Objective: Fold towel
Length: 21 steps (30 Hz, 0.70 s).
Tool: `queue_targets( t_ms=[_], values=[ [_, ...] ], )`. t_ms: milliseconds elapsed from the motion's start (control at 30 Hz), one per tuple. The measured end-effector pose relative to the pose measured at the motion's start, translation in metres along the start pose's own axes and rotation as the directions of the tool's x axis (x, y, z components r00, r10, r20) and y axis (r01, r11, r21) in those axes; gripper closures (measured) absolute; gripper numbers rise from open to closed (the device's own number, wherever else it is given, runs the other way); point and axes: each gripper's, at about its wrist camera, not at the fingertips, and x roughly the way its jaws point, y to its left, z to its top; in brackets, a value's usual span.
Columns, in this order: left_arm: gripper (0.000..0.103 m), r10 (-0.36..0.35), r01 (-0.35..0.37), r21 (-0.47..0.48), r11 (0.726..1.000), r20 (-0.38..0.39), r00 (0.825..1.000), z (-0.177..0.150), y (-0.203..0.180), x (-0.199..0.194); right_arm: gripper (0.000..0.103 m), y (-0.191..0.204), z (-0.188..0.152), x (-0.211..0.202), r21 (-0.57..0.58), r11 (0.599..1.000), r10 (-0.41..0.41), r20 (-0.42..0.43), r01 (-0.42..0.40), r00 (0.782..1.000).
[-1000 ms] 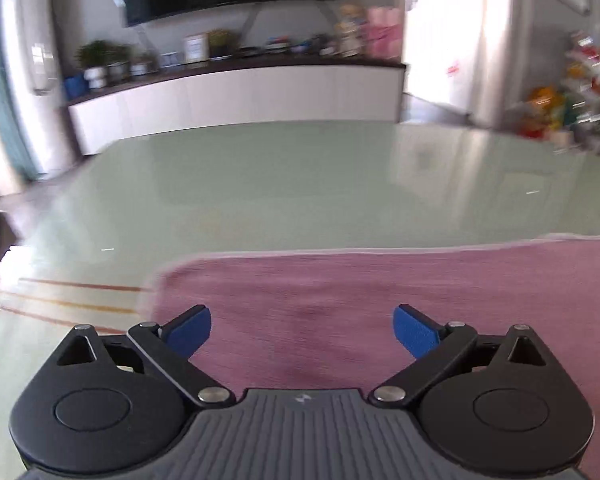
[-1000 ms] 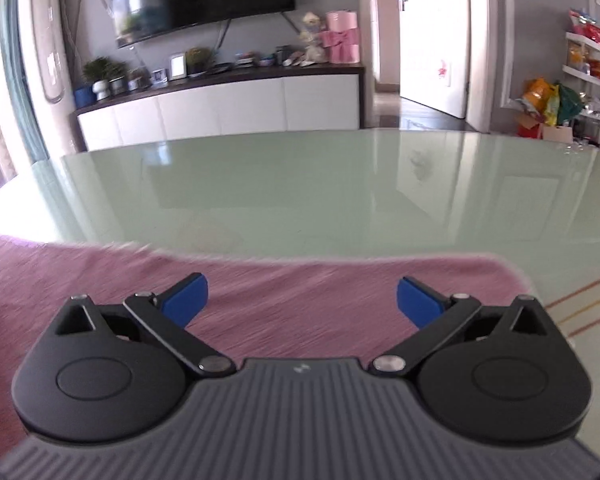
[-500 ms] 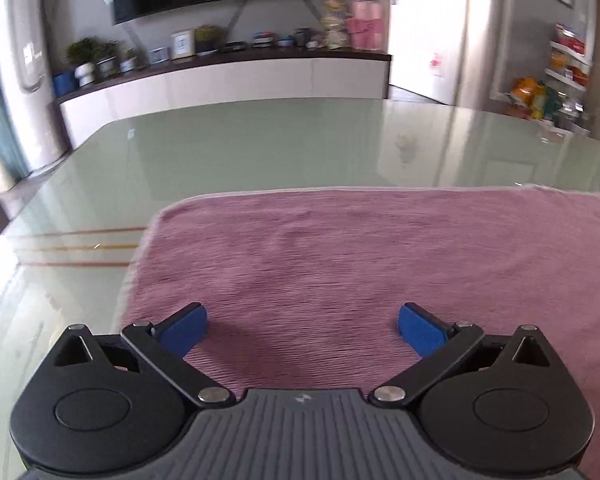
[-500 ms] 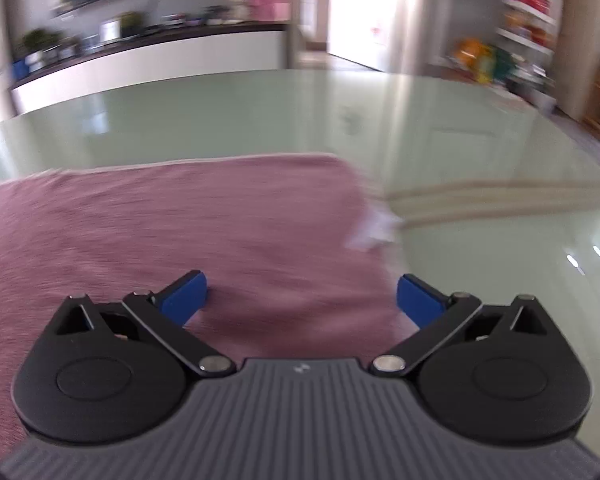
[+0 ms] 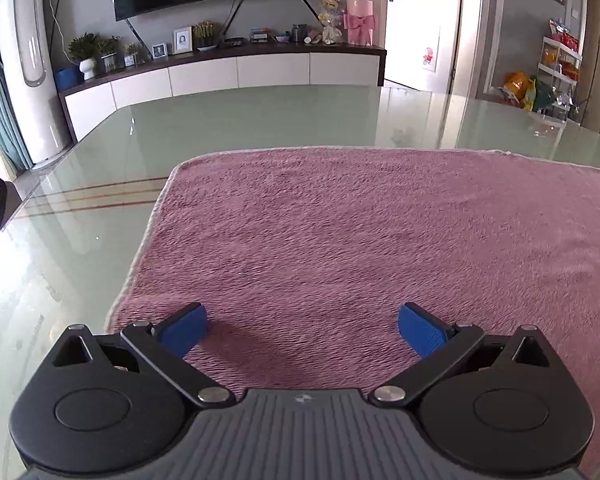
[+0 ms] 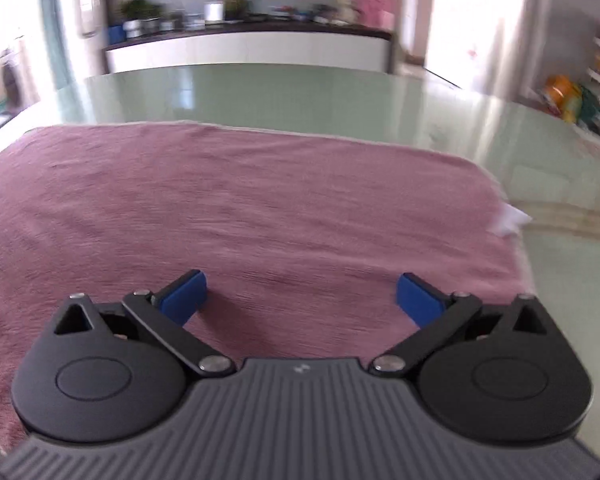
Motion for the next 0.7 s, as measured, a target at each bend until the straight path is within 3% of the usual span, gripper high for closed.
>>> queue_targets(
  t_ms=[267,400,533,600,700],
  values=[
    [0.001,0.064,-0.066,-0.058,0.996,-0.032,0.997,-0.002,0.015,-0.013,0.000,0.006,-0.020,-0.043,0.043,0.998,-0.050,0.011,0.050,0.999],
    [0.001,0.009,-0.008,-0.052,0.999,0.022,1.000,-0.009,-0.009,-0.043,0.000,0.009,-0.030,-0.065,0.063,0.995,-0.075,0.015,0.073,0.997],
    [0.000,-0.018,0.018,-0.009,1.000,-0.011,1.000,-0.030,-0.030,-0.052,0.000,0.052,-0.051,-0.058,-0.095,0.994,-0.060,-0.110,0.049,0.992],
    [0.000,-0.023,0.023,0.009,1.000,-0.037,0.999,-0.041,-0.032,-0.052,0.000,0.051,-0.057,-0.060,-0.094,0.993,-0.091,-0.168,0.076,0.982],
    [0.000,-0.030,0.030,0.031,0.999,-0.011,0.999,-0.058,-0.019,-0.060,0.000,0.031,-0.064,-0.070,-0.015,0.995,-0.099,-0.203,0.099,0.974]
  ],
)
